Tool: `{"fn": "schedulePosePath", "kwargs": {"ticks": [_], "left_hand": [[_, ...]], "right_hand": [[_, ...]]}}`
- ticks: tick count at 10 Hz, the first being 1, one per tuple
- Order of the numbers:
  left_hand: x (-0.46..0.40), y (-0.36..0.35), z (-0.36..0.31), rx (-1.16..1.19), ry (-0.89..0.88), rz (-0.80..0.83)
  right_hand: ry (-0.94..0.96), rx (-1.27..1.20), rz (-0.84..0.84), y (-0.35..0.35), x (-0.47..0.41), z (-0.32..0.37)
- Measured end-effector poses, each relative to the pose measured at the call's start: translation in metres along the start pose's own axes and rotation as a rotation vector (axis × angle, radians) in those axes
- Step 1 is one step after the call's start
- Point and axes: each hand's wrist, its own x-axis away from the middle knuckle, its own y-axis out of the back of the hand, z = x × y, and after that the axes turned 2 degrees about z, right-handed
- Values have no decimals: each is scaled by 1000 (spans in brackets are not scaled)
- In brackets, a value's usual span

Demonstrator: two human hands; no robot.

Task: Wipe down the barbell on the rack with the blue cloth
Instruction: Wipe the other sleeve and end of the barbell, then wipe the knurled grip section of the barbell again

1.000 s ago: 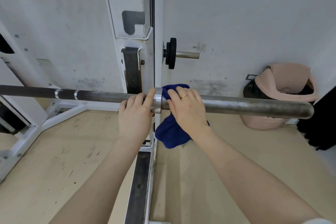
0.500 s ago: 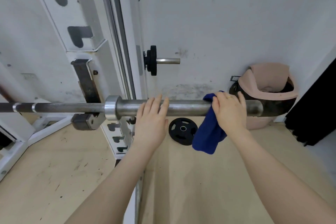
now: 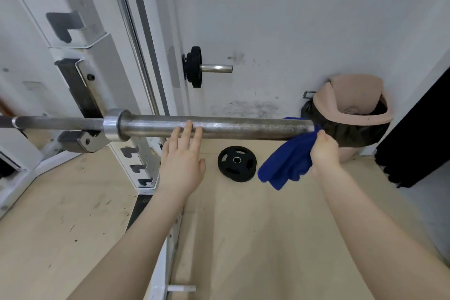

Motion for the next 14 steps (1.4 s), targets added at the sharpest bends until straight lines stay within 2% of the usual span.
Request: {"fn": "schedulePosePath", "kwargs": {"ticks": [1, 2, 3, 4, 5, 6, 7, 8, 9, 10, 12, 13, 14], "left_hand": [[18, 4, -5, 18, -58, 69], [39, 13, -2, 79, -132, 68], [67, 28, 12, 201, -177, 44], [105, 51, 30, 427, -156, 45], [142, 78, 54, 715, -110, 70], [166, 100, 77, 847, -21, 138], [194, 116, 94, 838, -25, 276], [225, 134, 103, 1010, -8, 332], [254, 152, 109, 1083, 8, 341], [283, 165, 114, 1100, -4, 319], [340, 190, 128, 1446, 93, 235], [364, 217, 142, 1595, 67, 183], [383, 250, 170, 1639, 43, 102]], "right_hand": [[-175, -86, 76, -1, 21, -18], [-245, -332, 178, -12, 51, -29], [-289, -484, 487, -19, 103, -26], [-217, -476, 810, -33, 163, -27], [60, -301, 880, -54, 228, -34], [212, -133, 861, -70, 289, -35], [323, 34, 828, -72, 339, -33], [359, -9, 801, -60, 374, -31], [384, -60, 779, -45, 405, -31], [390, -87, 785, -34, 434, -34], [436, -51, 811, -28, 488, -41], [460, -38, 814, -40, 515, -30], [460, 40, 877, -64, 548, -17]]}}
